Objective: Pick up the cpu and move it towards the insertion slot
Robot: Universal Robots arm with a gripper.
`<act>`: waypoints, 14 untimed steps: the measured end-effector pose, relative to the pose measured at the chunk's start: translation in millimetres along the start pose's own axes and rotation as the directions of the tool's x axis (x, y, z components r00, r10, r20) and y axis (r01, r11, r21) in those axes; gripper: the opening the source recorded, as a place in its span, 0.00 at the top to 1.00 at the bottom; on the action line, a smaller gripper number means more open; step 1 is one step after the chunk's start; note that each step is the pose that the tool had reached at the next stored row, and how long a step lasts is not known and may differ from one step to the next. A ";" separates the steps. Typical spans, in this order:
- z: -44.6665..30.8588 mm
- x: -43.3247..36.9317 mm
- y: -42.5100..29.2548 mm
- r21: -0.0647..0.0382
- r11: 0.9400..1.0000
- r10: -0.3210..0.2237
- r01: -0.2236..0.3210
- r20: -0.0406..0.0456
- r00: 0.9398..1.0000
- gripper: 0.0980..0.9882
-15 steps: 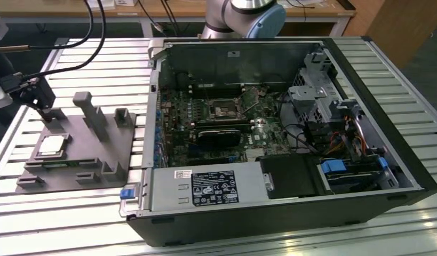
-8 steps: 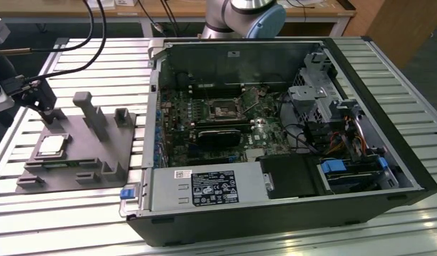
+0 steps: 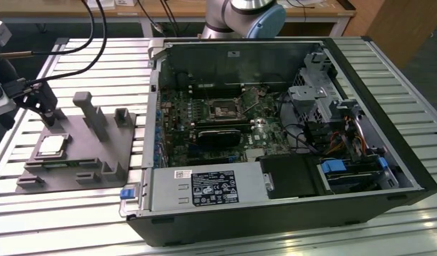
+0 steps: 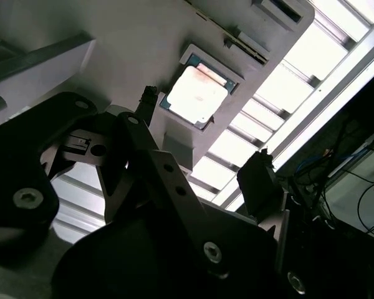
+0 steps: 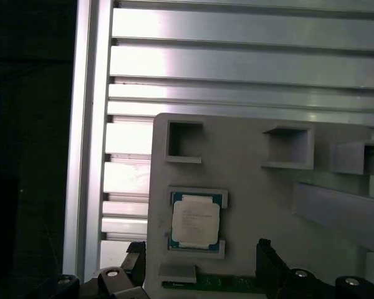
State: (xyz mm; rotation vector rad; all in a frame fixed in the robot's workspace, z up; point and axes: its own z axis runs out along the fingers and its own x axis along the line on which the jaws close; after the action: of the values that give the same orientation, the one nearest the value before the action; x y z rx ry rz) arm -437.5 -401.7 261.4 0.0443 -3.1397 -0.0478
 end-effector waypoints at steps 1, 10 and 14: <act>0.5 0.0 -0.2 0.000 1.000 0.000 0.000 0.000 1.000 0.22; 4.8 0.0 -1.3 0.000 1.000 0.000 0.000 0.000 1.000 0.22; 6.8 0.0 -1.8 0.000 1.000 -0.001 0.001 0.000 1.000 0.22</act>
State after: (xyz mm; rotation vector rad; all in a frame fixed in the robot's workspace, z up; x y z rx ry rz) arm -437.5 -403.3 254.5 0.0453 -3.1398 -0.0479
